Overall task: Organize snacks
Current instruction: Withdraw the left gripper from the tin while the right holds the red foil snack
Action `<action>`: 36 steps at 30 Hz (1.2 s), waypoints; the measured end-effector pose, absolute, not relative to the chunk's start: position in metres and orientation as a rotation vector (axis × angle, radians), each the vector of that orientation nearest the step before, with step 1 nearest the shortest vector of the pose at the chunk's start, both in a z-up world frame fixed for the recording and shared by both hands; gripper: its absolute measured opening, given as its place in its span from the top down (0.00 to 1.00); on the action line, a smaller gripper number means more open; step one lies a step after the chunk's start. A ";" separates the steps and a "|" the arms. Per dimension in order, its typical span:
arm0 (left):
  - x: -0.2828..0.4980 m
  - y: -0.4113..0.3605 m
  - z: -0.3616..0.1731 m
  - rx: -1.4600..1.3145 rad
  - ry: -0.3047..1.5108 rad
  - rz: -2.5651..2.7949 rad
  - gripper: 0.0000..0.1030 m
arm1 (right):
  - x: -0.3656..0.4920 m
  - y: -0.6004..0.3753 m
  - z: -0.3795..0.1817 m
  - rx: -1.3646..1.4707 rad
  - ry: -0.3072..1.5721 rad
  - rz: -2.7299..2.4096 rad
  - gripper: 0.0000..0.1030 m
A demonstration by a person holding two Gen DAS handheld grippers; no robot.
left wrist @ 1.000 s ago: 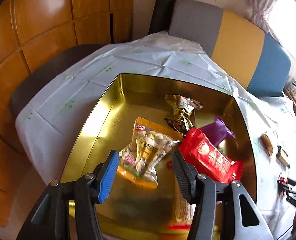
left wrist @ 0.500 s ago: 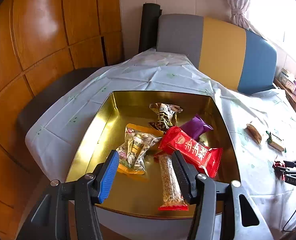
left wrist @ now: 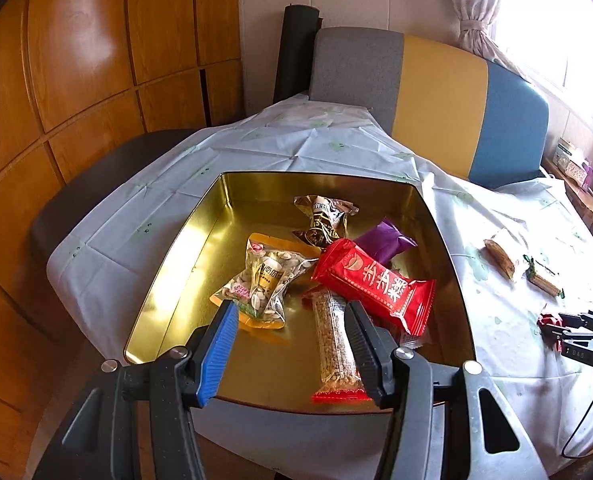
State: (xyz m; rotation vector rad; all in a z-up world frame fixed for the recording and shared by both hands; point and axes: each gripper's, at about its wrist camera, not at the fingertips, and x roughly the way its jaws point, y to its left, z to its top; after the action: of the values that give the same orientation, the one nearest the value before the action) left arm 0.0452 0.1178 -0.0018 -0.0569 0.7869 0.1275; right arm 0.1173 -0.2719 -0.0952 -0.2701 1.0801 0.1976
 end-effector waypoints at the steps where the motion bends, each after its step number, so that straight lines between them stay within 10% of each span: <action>1: 0.045 0.119 -0.002 -0.060 0.786 0.129 0.46 | 0.117 -0.272 -0.095 -0.272 1.079 0.197 0.61; 36: 0.026 0.152 -0.008 -0.118 0.772 0.179 0.46 | 0.120 -0.248 -0.085 -0.142 1.117 0.253 0.62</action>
State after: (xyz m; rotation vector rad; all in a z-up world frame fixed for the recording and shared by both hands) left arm 0.0259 0.1525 -0.0082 -0.1175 0.7718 0.1793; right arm 0.1197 -0.2485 -0.0849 -0.1420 1.1169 0.2525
